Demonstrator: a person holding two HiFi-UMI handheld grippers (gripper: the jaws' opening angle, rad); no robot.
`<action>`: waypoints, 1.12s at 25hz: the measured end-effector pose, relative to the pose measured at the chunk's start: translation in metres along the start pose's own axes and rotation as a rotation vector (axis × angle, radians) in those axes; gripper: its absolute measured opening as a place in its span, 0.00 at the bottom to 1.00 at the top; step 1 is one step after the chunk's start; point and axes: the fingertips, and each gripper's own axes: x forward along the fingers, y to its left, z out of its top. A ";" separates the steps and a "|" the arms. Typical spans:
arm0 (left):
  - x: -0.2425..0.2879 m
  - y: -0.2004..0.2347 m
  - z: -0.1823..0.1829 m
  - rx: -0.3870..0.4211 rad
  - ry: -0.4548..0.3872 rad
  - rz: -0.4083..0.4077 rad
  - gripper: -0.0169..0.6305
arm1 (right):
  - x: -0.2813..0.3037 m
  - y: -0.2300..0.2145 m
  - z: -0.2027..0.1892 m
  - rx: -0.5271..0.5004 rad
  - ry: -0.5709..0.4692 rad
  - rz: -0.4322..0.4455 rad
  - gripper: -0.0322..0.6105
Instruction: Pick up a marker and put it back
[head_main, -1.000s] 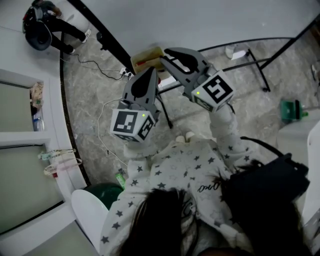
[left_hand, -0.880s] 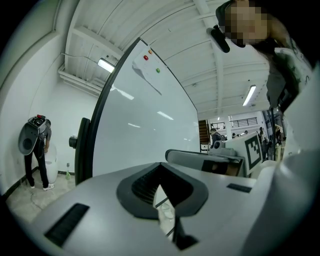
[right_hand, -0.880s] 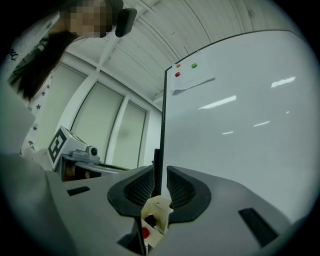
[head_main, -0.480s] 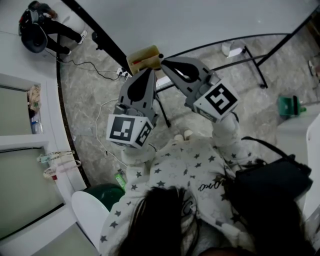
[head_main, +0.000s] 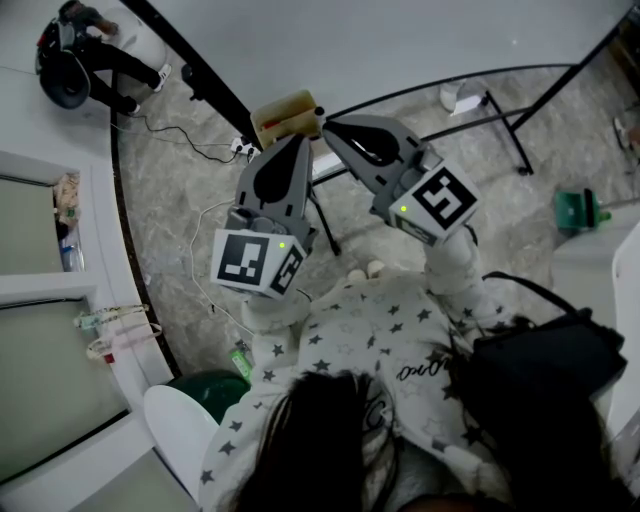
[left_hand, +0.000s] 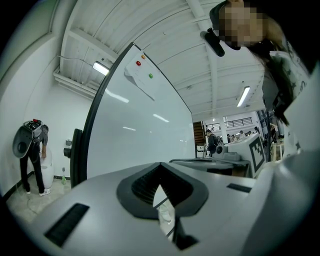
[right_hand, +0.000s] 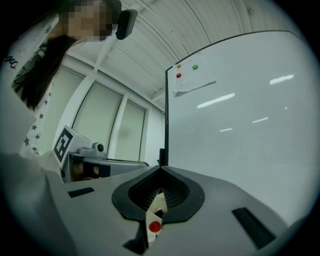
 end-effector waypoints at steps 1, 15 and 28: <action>0.000 0.000 0.000 0.002 -0.001 -0.001 0.03 | 0.000 0.000 0.001 0.000 -0.004 -0.001 0.06; 0.003 -0.005 0.000 0.012 0.000 -0.015 0.03 | 0.000 -0.001 0.000 -0.010 -0.002 0.001 0.06; 0.004 -0.006 -0.003 0.014 0.006 -0.016 0.03 | -0.001 -0.004 -0.008 0.009 0.001 -0.001 0.06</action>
